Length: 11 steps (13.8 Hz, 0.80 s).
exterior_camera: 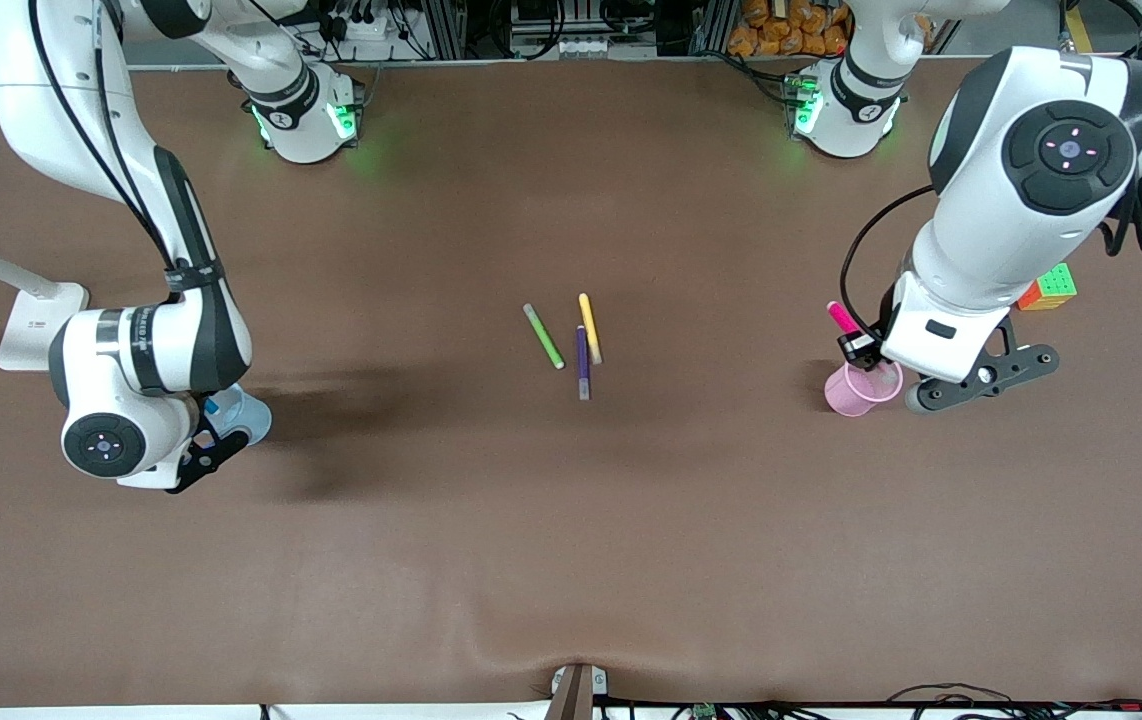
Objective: Place pink and blue markers in matching cups
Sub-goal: 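Carry the pink marker over the pink cup with the left gripper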
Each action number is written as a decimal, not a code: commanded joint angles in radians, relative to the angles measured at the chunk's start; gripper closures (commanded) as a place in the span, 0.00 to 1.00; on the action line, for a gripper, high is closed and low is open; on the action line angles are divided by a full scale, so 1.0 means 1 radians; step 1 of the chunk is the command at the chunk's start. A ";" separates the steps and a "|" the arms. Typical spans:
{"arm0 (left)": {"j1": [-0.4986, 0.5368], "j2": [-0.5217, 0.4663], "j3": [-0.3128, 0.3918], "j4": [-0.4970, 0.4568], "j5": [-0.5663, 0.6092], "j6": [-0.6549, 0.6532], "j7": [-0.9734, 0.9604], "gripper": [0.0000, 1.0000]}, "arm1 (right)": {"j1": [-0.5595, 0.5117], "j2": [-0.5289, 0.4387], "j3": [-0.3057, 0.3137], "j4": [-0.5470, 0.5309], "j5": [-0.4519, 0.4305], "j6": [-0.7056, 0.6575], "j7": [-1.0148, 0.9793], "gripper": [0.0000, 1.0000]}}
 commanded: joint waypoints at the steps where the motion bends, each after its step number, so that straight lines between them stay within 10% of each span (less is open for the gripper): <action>1: 0.011 -0.019 -0.002 -0.026 0.075 0.021 0.020 1.00 | -0.023 0.011 0.021 0.007 -0.001 0.009 -0.004 1.00; 11: 0.064 -0.033 0.007 -0.138 0.081 0.167 0.086 1.00 | -0.009 0.030 0.021 0.015 0.056 0.016 0.007 1.00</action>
